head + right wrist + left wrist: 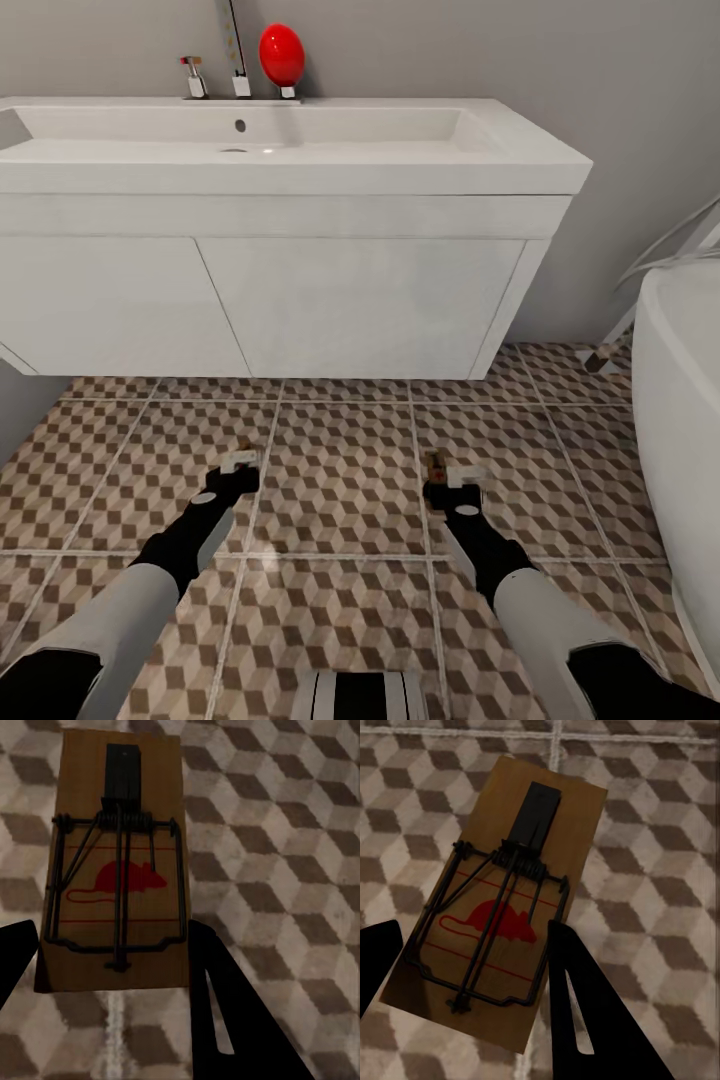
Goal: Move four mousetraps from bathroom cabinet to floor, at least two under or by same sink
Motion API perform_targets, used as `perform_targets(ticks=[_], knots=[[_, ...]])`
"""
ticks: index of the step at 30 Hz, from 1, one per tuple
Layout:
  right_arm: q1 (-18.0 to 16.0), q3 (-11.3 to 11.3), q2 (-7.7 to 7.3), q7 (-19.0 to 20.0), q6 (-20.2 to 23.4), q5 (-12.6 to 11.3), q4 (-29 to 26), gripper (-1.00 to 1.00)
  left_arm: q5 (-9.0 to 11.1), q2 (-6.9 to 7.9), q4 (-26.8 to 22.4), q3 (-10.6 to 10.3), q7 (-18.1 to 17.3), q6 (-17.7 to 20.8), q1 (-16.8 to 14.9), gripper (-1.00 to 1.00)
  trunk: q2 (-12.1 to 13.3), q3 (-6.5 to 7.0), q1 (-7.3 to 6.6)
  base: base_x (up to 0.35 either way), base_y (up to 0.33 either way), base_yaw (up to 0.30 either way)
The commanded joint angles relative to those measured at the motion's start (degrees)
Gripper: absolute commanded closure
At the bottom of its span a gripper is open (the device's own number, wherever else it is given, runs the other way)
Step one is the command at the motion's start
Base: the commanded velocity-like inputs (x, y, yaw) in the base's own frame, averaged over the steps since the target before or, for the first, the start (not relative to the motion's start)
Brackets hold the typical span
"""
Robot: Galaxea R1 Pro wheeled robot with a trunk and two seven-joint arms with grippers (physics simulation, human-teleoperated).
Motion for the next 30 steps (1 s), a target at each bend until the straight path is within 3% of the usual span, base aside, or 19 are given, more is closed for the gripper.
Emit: perform_targets(ticks=[1, 4, 11, 19, 27, 30], knots=[[-0.3, 0.4, 0.35, -0.4, 0.4, 0.1, 0.3, 1.0, 0.8, 0.11, -0.3, -0.5, 0.3, 0.5, 0.0, 1.0, 0.0, -0.04, -0.01, 0.0, 0.0, 0.0], [-0.7, 0.4, 0.82, -0.3, 0.3, 0.1, 1.4, 1.0, 1.0, -0.01, 0.2, -0.5, -0.1, 0.0, 0.0, 1.0, 0.0, -0.04, -0.01, 0.0, 0.0, 0.0], [-0.9, 0.4, 1.07, -0.3, 0.1, 0.1, 2.2, 1.0, 0.6, 0.41, 1.7, -0.5, -5.2, 0.0, 0.0, 1.0, 0.0, -0.04, -0.01, 0.0, 0.0, 0.0], [-0.9, 0.4, 1.2, -0.3, 0.0, 0.1, 2.3, 1.0, 0.4, 0.5, 1.4, -0.5, -6.0, -0.5, 0.0, 1.0, 0.0, -0.04, -0.01, 0.0, 0.0, 0.0], [-0.9, 0.3, 1.15, -0.3, -0.4, 0.1, 2.3, 1.0, 0.5, -0.38, 1.3, -0.4, 1.6, -0.1, 0.0, 1.0, 0.0, -0.04, -0.01, 0.0, 0.0, 0.0], [-0.9, 0.3, 1.14, -0.3, -0.8, 0.1, 2.3, 1.0, 0.5, -0.52, 1.3, -0.4, 2.9, 0.0, 0.0, 1.0, 0.0, -0.04, -0.01, 0.0, 0.0, 0.0]])
